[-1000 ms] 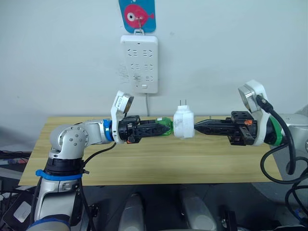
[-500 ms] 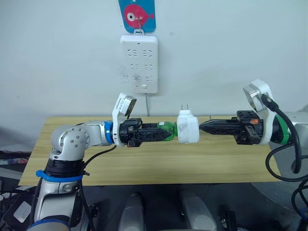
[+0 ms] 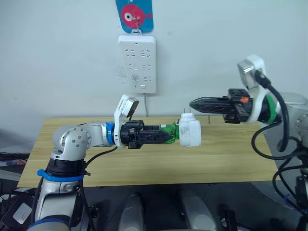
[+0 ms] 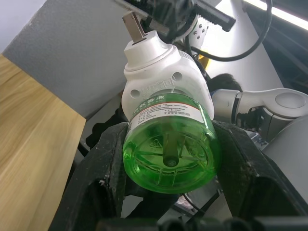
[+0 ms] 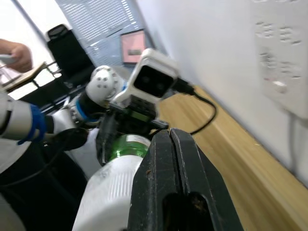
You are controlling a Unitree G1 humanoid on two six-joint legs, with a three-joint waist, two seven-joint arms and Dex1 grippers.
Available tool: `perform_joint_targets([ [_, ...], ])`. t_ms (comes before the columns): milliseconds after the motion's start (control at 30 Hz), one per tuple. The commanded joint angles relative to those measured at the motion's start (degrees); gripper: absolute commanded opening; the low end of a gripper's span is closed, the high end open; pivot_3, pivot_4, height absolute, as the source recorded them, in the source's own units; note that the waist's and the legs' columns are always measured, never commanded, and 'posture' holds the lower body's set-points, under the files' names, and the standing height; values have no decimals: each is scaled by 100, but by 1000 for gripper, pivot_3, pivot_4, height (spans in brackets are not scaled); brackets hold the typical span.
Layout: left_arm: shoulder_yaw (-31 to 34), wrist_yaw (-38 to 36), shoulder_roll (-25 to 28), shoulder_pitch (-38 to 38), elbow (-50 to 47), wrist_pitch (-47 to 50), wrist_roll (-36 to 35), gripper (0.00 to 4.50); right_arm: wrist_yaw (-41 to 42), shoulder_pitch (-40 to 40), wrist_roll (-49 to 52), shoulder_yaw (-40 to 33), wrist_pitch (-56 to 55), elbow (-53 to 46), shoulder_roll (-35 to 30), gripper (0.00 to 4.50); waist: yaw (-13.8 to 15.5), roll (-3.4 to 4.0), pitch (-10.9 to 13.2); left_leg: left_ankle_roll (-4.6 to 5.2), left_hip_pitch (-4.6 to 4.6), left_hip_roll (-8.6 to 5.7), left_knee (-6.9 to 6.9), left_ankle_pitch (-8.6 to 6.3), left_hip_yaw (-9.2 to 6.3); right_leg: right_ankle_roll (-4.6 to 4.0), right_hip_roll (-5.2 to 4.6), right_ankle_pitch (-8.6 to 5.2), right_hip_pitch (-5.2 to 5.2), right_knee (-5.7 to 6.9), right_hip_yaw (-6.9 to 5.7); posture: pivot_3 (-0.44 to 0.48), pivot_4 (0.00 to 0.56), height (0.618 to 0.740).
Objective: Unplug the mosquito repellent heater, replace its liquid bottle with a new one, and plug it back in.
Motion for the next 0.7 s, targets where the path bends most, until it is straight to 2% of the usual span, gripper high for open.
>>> perform_joint_targets([
  [33, 60, -74, -52, -80, -168, -13, -220, 2318, 180, -59, -117, 49, -44, -140, 62, 0, -2, 0, 0, 0, 0, 0, 0, 0, 1, 0, -1, 0, 0, 0, 1, -203, 204, 736],
  [233, 62, -44, -71, -39, -217, -39, -252, 2318, 340, -48, -580, 310, -233, -47, 273, 0, -26, 0, 0, 0, 0, 0, 0, 0, 0, 0, 0, 0, 0, 2, 0, -200, 203, 736],
  [567, 86, -45, -91, -10, -212, -64, -257, 2318, 394, 14, -886, 202, -244, 47, 364, 0, -26, 1, 0, 0, 0, 0, 0, 0, 0, 0, 0, 0, 0, 3, 0, -202, 201, 736],
  [700, 92, -94, -51, 16, -272, -18, -319, 2318, -24, 216, -1294, 154, -427, 347, 562, 0, -27, 1, -1, 0, 1, 0, 1, 0, -1, 0, 0, 0, 0, 3, -1, -202, 201, 736],
])
